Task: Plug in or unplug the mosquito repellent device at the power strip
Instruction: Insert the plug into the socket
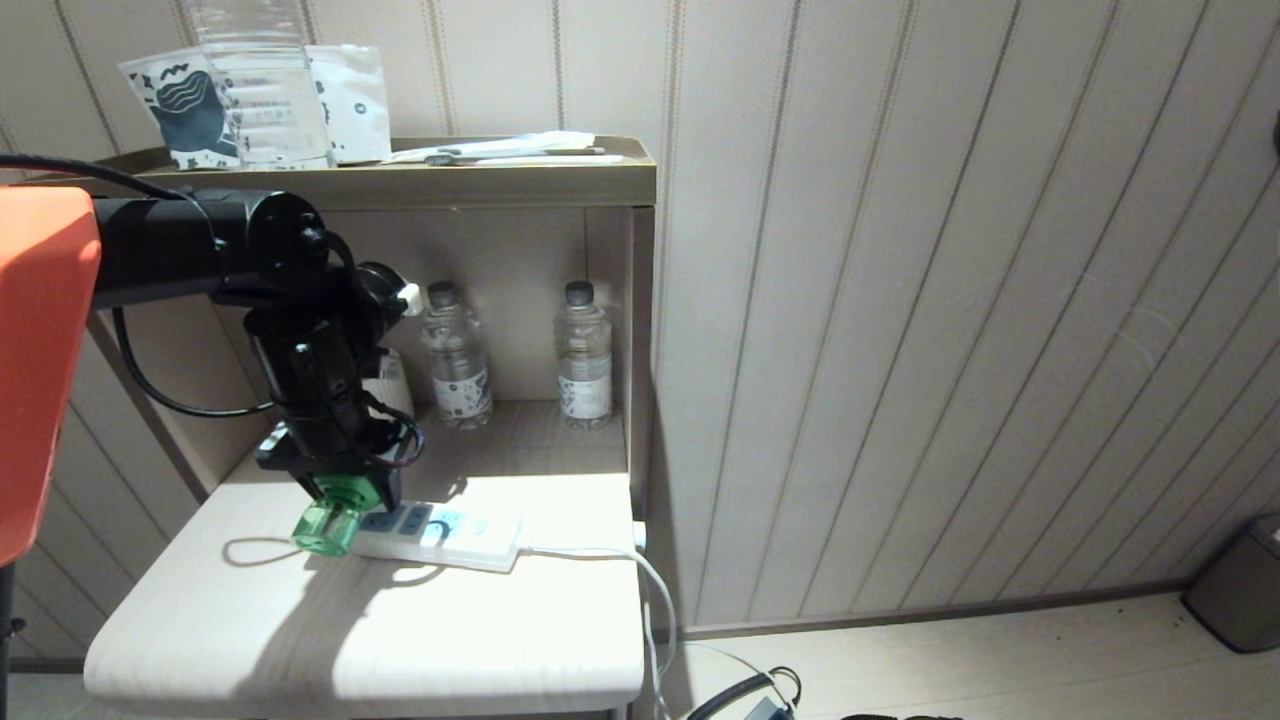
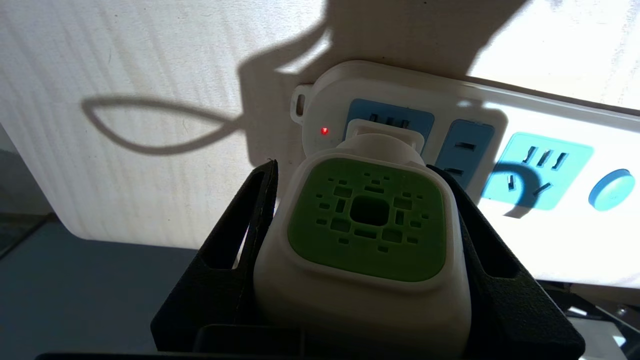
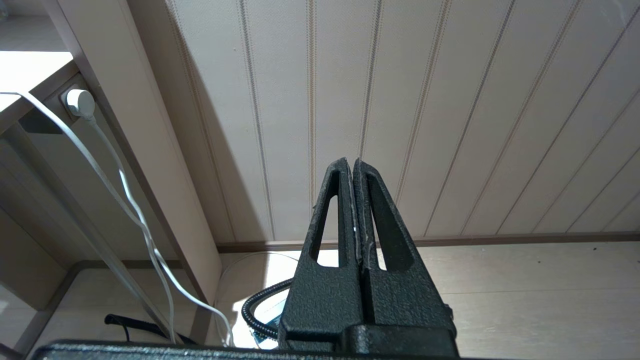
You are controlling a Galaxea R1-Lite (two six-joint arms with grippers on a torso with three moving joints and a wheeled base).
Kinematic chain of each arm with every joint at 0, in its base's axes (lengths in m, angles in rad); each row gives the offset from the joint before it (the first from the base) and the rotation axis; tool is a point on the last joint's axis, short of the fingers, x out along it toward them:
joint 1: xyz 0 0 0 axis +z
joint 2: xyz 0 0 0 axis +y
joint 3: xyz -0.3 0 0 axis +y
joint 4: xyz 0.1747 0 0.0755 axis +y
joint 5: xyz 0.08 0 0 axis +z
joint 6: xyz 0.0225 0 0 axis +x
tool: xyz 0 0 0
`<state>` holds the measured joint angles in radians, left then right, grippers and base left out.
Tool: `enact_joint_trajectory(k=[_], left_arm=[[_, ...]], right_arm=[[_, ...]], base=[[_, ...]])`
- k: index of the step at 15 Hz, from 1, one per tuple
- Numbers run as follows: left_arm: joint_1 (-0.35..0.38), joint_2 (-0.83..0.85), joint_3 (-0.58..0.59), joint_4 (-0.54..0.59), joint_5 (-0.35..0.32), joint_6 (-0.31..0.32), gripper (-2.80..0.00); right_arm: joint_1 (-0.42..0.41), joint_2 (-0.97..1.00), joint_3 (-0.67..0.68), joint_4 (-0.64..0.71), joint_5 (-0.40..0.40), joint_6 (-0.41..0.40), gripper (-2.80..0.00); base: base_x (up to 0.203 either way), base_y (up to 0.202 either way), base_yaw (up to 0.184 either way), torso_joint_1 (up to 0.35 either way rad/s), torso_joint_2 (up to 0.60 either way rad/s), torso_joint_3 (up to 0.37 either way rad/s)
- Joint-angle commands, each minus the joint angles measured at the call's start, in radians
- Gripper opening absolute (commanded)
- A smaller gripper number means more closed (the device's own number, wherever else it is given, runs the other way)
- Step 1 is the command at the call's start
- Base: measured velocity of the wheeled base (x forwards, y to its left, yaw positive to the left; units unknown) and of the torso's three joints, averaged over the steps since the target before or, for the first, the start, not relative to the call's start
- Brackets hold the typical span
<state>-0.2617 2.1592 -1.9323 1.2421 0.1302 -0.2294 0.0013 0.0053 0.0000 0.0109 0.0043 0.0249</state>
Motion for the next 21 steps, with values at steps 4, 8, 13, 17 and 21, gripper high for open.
enact_joint_trajectory(k=[4,8,13,17,21], left_arm=[[-0.009,0.021,0.0,-0.005,0.006,0.024,-2.8],[-0.032,0.034,-0.002,-0.042,0.066,0.081,-2.8],[-0.042,0.028,0.009,-0.018,0.069,0.085,-2.8],[-0.039,0.034,0.013,-0.016,0.062,0.079,-2.8],[-0.03,0.045,0.015,-0.017,-0.01,0.07,-2.8]], right_arm=[[0.0,0.001,0.0,0.0,0.0,0.0,-2.8],[0.0,0.001,0.0,0.0,0.0,0.0,-2.8],[0.0,0.001,0.0,0.0,0.0,0.0,-2.8],[0.0,0.001,0.0,0.0,0.0,0.0,-2.8],[0.0,0.001,0.0,0.0,0.0,0.001,-2.8]], base=[[0.0,0.0,0.0,0.0,0.0,0.0],[0.0,0.0,0.0,0.0,0.0,0.0],[0.0,0.0,0.0,0.0,0.0,0.0],[0.0,0.0,0.0,0.0,0.0,0.0],[0.0,0.0,0.0,0.0,0.0,0.0]])
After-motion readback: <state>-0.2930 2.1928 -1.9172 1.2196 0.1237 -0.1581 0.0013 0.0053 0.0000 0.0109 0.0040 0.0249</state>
